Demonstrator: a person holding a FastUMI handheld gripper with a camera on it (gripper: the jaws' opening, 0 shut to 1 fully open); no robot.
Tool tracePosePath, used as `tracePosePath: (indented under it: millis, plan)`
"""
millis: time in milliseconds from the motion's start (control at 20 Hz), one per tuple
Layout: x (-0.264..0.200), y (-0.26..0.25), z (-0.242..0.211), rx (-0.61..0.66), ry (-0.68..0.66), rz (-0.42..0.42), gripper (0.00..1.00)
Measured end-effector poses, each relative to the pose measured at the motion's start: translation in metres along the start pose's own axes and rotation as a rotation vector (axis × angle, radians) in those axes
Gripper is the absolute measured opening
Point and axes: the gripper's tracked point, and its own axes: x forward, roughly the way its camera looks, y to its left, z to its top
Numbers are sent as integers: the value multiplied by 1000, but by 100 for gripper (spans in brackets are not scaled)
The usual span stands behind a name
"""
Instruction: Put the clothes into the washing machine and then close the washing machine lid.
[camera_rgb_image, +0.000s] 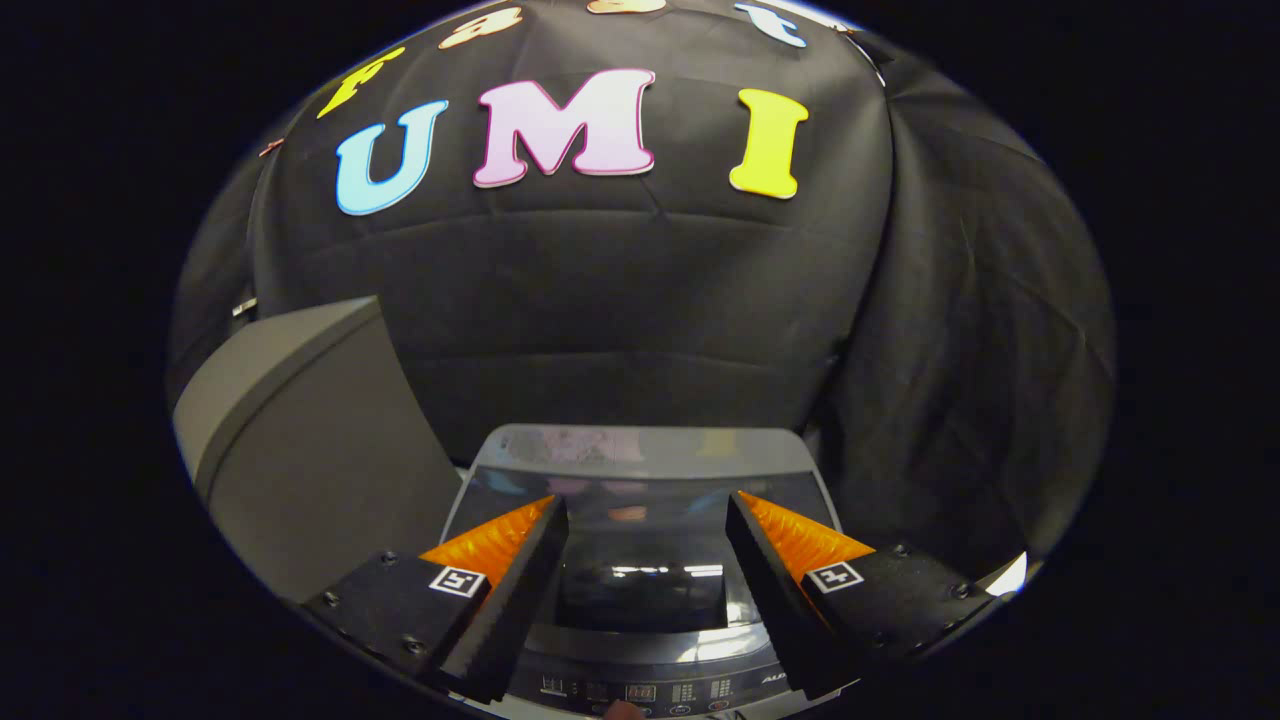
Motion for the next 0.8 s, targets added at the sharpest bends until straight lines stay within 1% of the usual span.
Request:
tracePosePath:
  millis: [250,400,500,650,800]
  plan:
    - [5,-4,-4,24,72,-26,99]
    - [12,-4,-18,53,93,-26,99]
    - [11,-4,-18,53,91,-24,99]
    - [4,-1,3,41,42,-11,99]
    - [-15,6,46,42,-56,8,99]
